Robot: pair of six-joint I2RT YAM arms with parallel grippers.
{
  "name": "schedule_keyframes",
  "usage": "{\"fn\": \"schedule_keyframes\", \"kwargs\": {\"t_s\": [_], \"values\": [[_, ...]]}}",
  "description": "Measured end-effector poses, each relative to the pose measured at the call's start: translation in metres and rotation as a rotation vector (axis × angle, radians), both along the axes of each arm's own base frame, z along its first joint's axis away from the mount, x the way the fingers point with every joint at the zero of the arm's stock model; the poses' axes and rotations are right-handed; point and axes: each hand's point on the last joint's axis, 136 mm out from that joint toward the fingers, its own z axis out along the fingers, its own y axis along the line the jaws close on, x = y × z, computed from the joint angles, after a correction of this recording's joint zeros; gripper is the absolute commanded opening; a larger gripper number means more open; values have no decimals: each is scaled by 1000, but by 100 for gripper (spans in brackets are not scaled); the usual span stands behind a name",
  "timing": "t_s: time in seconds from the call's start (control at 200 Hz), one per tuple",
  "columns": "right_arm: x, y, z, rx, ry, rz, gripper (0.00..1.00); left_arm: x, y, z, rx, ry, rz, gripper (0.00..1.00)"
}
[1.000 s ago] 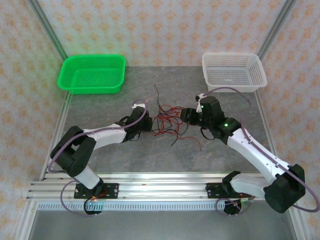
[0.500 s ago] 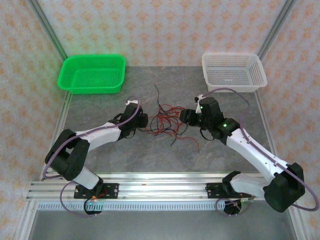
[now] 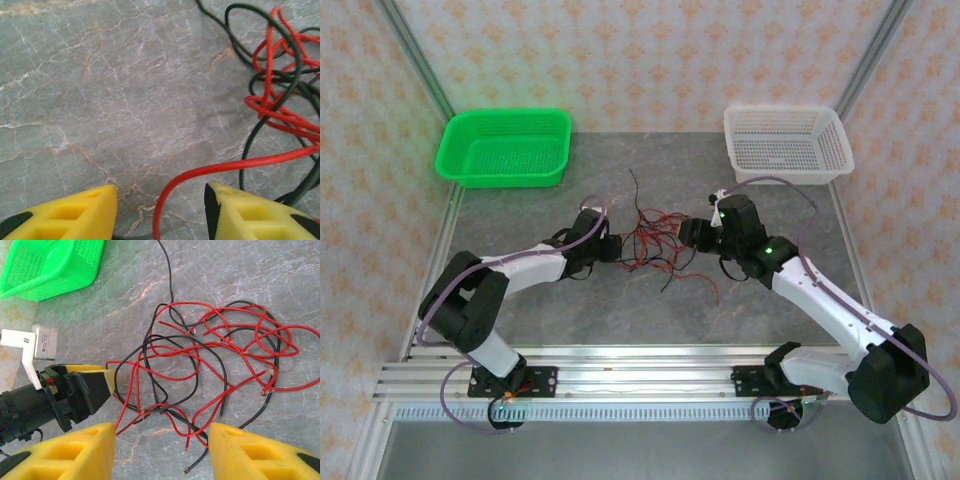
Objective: Untangle the cables
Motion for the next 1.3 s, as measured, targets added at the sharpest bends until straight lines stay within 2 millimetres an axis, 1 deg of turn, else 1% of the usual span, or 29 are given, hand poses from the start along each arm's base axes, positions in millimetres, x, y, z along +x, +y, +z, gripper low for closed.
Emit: {"fn": "schedule_keyframes", "kwargs": {"t_s": [0.04,0.155,0.27,0.385,0.44,0.501,0.606,0.676,0.736,0.781,0.866,0.881,0.931,1.016,1.056,1.126,1.301], "values": [[0,0,-1,-1,1,0,51,0,0,-2,5,7,1,47],[1,1,-2,-3,5,1,51,0,1,-7,14,15,3,39],[2,2,-4,-3,10,3,51,3,0,-12,29,21,-7,26],[2,3,-4,5,12,2,51,4,-2,-24,33,37,-7,0],[2,3,-4,10,11,3,51,4,-2,-27,42,40,-16,0],[2,5,-5,20,13,6,51,5,-2,-26,35,36,-11,0],[1,8,-9,38,25,14,53,6,-3,-17,29,15,-10,0],[3,13,-14,49,39,20,54,7,-3,0,34,-13,-5,0],[6,17,-20,54,53,27,54,8,-8,25,31,-57,-8,0],[9,21,-27,51,67,32,55,9,-14,49,22,-99,-15,0],[11,28,-40,42,96,44,56,10,-25,103,-14,-197,-28,0],[11,30,-42,40,100,47,56,9,-26,110,-18,-208,-30,0],[13,35,-47,34,112,55,56,6,-30,140,-42,-259,-40,0],[18,44,-47,33,116,68,56,2,-33,177,-65,-316,-44,0],[21,48,-45,37,111,75,56,-1,-34,190,-69,-334,-48,0],[25,55,-38,48,94,84,56,-4,-37,205,-63,-346,-53,0],[34,68,-17,82,44,98,56,-13,-45,226,-42,-350,-85,0]]}}
